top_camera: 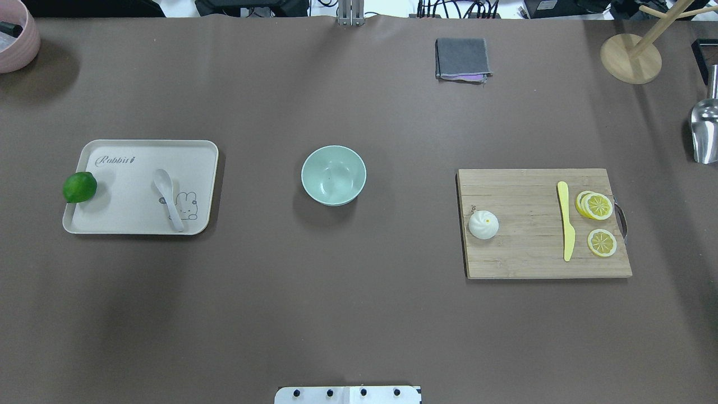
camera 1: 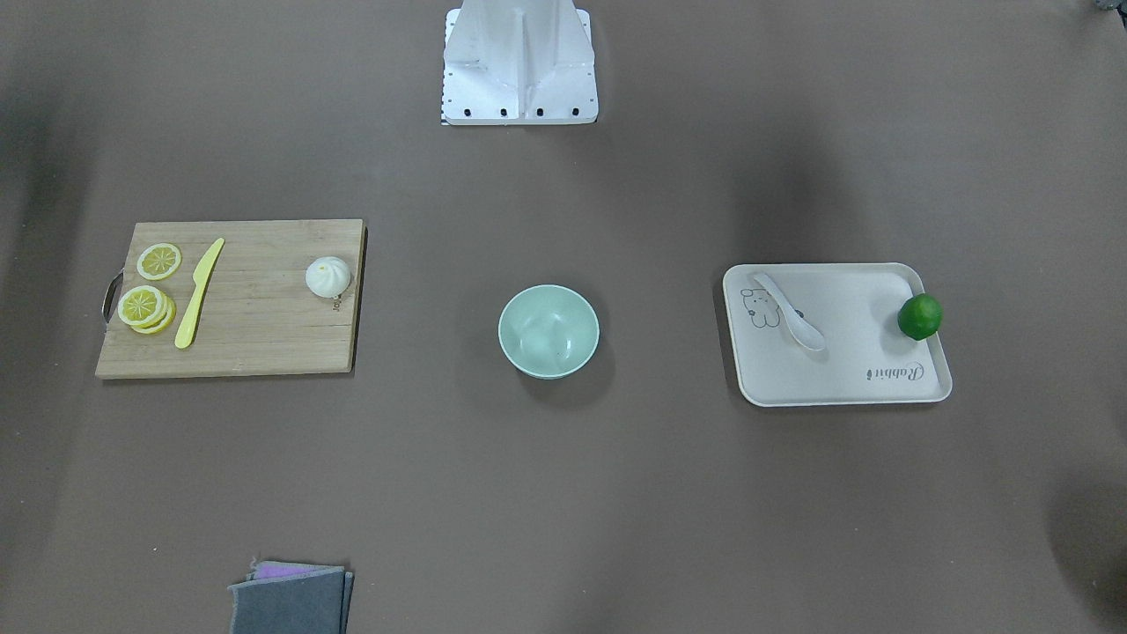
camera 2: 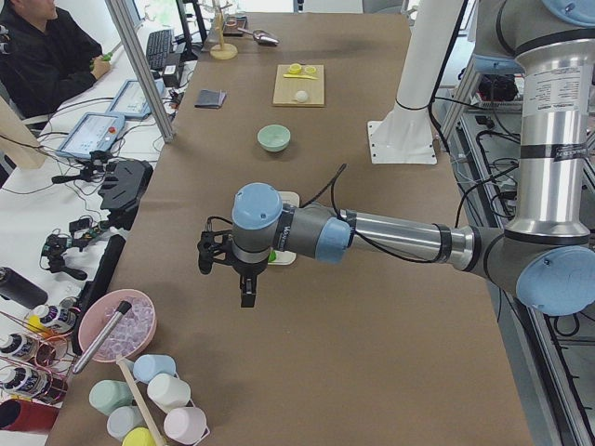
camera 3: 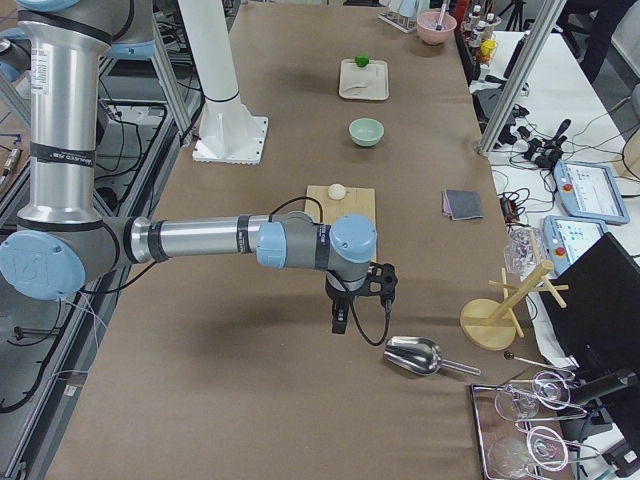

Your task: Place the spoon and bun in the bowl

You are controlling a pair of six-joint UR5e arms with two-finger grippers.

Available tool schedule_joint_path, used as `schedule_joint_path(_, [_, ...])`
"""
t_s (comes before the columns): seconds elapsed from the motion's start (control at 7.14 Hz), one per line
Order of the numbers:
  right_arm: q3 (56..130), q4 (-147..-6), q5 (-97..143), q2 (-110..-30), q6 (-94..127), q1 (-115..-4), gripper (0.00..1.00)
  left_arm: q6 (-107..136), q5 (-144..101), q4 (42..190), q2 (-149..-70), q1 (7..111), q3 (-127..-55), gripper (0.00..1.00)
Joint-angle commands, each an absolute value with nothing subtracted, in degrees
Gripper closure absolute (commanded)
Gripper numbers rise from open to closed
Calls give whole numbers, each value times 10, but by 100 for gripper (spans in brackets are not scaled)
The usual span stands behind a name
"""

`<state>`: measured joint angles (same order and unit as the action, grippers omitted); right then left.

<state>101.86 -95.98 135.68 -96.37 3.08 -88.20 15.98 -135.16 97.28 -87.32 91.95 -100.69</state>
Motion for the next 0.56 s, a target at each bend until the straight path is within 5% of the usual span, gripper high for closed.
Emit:
schedule_joint_path(0.0, [1020, -960, 1357, -963, 31, -882, 0, 160, -1351, 973, -875, 919, -1005, 2])
schedule_joint_path(0.42, [1020, -960, 1357, -962, 31, -882, 0, 160, -1346, 972, -873, 919, -1004, 2])
